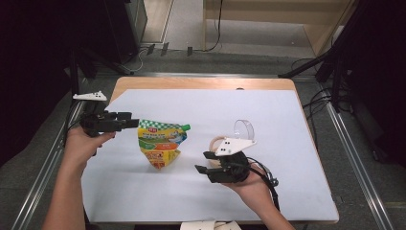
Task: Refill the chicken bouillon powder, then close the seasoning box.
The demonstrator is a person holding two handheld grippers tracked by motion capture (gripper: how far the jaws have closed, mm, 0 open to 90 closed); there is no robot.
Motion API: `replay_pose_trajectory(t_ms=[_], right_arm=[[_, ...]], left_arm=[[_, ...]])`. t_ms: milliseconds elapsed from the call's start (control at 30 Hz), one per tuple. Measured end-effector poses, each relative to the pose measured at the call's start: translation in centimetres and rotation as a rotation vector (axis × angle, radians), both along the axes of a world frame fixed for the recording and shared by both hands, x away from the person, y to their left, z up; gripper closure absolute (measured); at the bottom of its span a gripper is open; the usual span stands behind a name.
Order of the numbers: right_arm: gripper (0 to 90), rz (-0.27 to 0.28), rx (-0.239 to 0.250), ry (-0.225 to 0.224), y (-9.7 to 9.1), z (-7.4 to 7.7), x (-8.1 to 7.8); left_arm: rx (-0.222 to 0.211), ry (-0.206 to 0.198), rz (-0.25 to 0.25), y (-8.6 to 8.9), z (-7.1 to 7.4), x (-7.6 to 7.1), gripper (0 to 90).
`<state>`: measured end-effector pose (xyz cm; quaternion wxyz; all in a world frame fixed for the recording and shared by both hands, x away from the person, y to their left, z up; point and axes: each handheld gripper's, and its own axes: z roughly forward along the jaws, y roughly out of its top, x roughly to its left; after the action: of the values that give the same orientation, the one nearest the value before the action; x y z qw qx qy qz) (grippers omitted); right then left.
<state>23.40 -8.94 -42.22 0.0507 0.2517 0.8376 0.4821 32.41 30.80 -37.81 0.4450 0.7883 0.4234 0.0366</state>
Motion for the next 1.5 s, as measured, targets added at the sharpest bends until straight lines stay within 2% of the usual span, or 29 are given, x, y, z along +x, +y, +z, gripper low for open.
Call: replay_pose_trajectory(t_ms=[200,367,500,833,933,1200,1267,1333,1400,1500], right_arm=[[50.1,-0.004,0.015,0.0,-0.5,1.0,0.2],[49.9,-0.017,0.013,0.001,-1.3,1.7,0.5],[51.4,-0.034,0.037,0.014,-2.4,2.6,0.9],[52.9,-0.082,0.054,-0.009,-5.4,5.4,1.5],[53.6,-0.099,0.055,-0.017,-6.4,6.0,1.6],[54.2,-0.159,0.061,-0.025,-9.3,7.1,2.2],[53.9,-0.197,0.063,-0.031,-10.5,7.2,2.4],[53.7,-0.21,0.066,-0.03,-10.9,7.2,2.5],[54.0,-0.253,0.059,-0.037,-12.0,7.0,2.9],[54.7,-0.276,0.063,-0.032,-12.7,6.8,3.1]], left_arm=[[0.002,0.013,0.001,0.0,-1.2,0.4,39.1],[0.013,0.026,0.0,0.0,-1.6,0.6,38.9],[0.016,0.028,-0.004,-0.2,-1.9,0.7,38.9],[0.04,0.047,-0.019,-0.5,-2.8,0.9,39.0],[0.03,0.041,-0.015,-0.5,-2.7,0.8,39.1],[0.032,0.041,-0.023,-0.6,-2.7,0.8,39.0],[0.03,0.039,-0.026,-0.6,-2.7,0.8,38.5],[0.032,0.038,-0.025,-0.6,-2.7,0.8,38.2],[0.033,0.039,-0.026,-0.6,-2.7,0.8,37.8],[0.036,0.039,-0.029,-0.6,-2.8,0.8,37.8]])
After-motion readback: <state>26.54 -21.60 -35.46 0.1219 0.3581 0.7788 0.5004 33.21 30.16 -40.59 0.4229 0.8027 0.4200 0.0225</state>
